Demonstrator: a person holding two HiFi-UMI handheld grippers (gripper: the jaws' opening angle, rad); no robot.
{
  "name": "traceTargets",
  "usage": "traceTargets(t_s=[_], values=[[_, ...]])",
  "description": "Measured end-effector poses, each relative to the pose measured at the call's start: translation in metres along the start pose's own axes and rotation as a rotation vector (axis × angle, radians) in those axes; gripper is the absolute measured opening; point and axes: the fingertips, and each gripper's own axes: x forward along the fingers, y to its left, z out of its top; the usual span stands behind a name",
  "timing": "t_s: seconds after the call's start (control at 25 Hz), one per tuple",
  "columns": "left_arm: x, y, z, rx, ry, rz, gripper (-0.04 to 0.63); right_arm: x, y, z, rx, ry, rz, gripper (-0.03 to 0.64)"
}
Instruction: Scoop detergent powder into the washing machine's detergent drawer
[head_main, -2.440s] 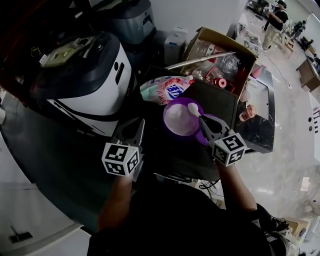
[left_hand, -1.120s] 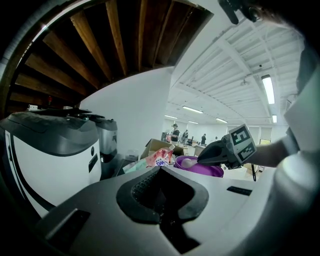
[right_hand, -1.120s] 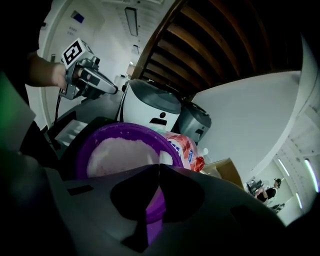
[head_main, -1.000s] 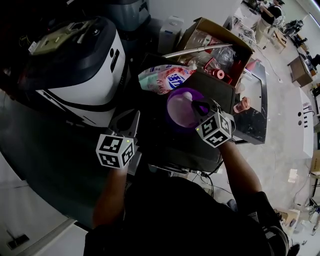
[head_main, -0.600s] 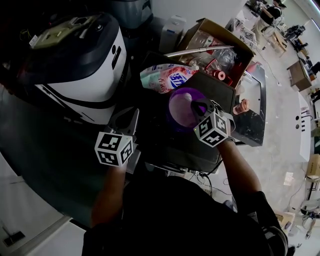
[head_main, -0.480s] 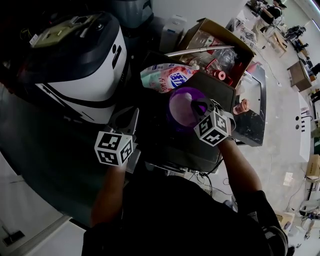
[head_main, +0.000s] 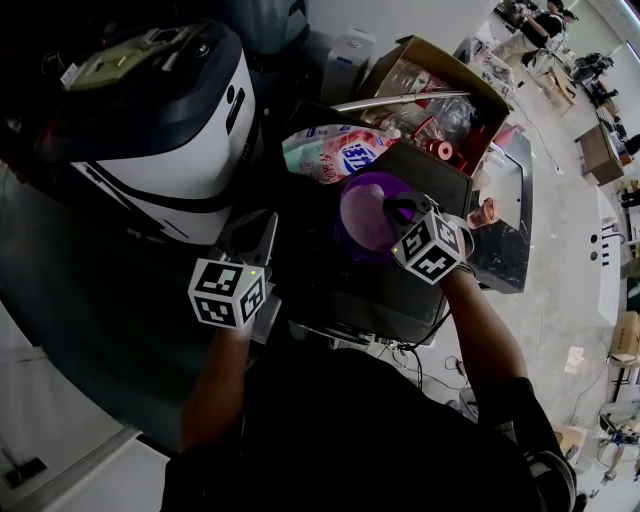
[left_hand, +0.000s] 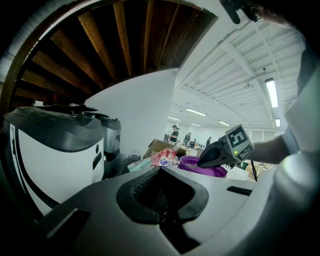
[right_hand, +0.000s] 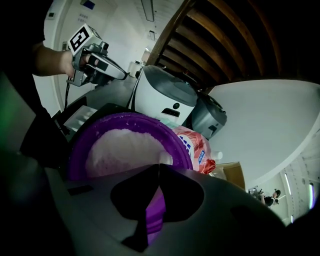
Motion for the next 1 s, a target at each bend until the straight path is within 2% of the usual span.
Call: traceTargets(t_s=[0.32,0.76,1.0], values=[[-0.0021,0.0031,-0.0016,-0.008,0.001,0.006,0.008,0.0007,-0.0004,0.0015,0.026,0.019,0.072,0.021],[-0.0029,0.0061,-0.0038,-0.021,0.001,0.016,0.008,0.003,0.0049,0.0043,0.002,0.055,0.156,0.021],[-0.0035,0.0079,-0.0056,-0.025,0.003,0.022,0.008,0.0027,0.0041,0.0063,0.072,0.028,0.192,0.021]])
